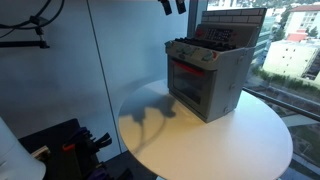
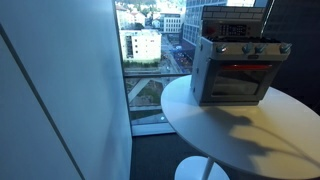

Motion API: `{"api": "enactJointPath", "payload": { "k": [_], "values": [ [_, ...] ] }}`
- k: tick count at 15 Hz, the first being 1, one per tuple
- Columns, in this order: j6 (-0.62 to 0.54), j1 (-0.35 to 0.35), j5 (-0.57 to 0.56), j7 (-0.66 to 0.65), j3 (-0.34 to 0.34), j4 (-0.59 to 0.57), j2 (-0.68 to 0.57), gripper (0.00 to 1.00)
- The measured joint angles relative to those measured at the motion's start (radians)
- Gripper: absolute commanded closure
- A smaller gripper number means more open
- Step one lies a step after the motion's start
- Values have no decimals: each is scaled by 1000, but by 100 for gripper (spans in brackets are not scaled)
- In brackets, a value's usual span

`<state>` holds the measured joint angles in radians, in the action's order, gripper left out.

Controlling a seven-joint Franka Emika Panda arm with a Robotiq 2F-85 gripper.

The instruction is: Turn the far right switch on the oven to the left

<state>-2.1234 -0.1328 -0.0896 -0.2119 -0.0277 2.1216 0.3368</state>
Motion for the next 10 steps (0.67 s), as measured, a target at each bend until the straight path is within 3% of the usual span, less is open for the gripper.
{"api": "enactJointPath", "payload": {
  "k": [6, 10],
  "values": [
    [-5, 1, 2, -6, -1, 0, -2, 0],
    [-73, -3, 9, -68, -10, 0, -22, 0]
  ]
}}
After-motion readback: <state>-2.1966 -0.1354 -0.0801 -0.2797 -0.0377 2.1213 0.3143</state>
